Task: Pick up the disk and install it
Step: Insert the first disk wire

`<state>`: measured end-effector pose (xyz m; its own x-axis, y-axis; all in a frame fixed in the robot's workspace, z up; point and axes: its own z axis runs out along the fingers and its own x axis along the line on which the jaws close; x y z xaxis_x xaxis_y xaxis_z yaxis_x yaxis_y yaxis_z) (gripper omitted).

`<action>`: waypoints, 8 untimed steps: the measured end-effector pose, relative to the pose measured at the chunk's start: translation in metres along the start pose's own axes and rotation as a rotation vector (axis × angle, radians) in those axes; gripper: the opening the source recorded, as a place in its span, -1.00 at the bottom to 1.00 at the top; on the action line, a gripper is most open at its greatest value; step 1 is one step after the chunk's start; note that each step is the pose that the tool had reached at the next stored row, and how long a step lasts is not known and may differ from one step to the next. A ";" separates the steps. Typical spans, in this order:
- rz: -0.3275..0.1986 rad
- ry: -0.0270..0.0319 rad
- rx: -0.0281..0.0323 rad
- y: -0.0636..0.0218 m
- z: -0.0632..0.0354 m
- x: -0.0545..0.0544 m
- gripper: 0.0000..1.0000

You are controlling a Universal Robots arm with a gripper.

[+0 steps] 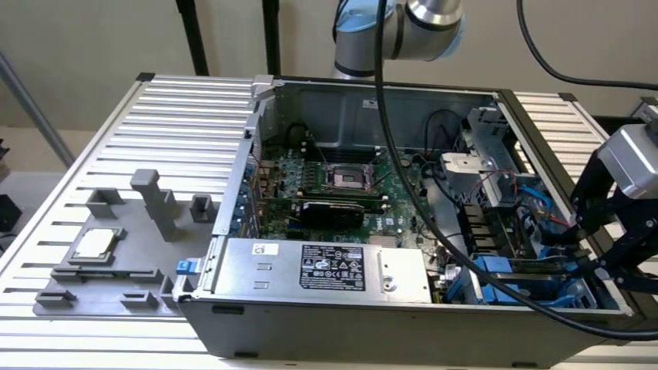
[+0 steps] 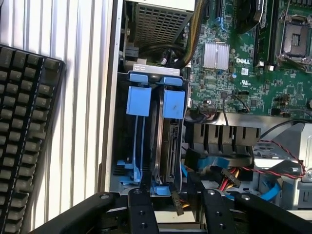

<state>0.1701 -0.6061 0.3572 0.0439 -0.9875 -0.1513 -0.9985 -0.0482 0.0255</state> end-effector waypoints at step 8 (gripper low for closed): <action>-0.029 -0.0007 -0.0071 -0.0027 -0.0006 0.000 -0.15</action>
<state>0.1729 -0.6061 0.3577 0.0731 -0.9856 -0.1527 -0.9965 -0.0782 0.0280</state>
